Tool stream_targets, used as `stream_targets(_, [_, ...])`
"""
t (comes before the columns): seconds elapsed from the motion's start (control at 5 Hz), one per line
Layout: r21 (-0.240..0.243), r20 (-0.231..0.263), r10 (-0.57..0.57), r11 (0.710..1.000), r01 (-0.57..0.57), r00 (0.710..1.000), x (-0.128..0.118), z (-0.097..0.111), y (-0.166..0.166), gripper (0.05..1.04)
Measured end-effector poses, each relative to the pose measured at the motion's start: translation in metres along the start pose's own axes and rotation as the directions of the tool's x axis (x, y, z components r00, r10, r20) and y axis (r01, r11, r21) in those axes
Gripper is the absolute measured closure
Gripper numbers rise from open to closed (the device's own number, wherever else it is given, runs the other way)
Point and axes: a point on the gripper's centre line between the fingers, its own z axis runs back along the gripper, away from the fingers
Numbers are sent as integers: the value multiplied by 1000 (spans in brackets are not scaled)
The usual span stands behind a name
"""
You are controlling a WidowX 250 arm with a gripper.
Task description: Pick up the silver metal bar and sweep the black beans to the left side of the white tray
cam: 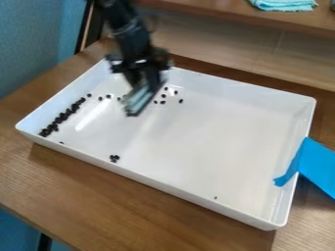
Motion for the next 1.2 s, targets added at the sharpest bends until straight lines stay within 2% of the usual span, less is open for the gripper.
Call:
stream_targets(0.2, [16, 14, -1, 1000, 1, 1000, 14, -7, -44, 703])
stream_targets(0.4, [50, -3, 11, 999, -11, 1000, 19, -35, -64, 703])
stream_targets(0.6, [83, 6, 31, 996, -31, 1000, 25, -54, -67, 703])
stream_targets(1.0, [105, 26, 28, 994, -30, 999, 29, -65, -55, 703])
stream_targets(1.2, [116, 52, 24, 993, -30, 998, 31, -67, -40, 703])
